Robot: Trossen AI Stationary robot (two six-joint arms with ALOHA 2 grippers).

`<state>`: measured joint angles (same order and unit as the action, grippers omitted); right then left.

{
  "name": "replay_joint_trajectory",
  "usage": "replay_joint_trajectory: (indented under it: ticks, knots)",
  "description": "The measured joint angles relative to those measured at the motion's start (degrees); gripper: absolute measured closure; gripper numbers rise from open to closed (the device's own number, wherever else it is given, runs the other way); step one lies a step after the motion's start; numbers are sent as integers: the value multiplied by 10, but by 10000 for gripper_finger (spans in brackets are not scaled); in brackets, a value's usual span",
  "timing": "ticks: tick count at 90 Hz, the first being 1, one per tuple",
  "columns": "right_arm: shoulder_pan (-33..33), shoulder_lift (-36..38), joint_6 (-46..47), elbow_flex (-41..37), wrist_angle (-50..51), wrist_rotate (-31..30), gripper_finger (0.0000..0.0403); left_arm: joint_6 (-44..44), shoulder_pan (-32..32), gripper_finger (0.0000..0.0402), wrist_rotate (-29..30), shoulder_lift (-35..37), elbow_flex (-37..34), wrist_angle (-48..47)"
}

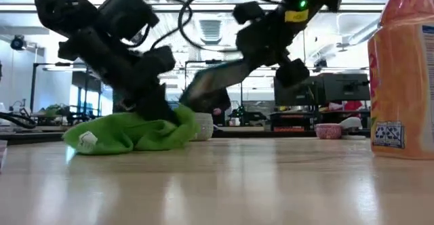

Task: Apply microfiber cloth
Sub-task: Wipe the back of the tablet with the microfiber cloth

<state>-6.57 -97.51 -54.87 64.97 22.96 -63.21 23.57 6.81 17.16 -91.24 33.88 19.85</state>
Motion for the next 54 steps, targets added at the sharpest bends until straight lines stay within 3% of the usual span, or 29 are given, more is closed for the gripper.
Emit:
replay_joint_trajectory:
  ticks: [26,54]
  knots:
    - [13,45,204,-2,118,52,390,-53,-13,402,3,-106,34,180]
    - [15,59,249,-2,187,44,390,-125,-49,402,-48,-275,227,158]
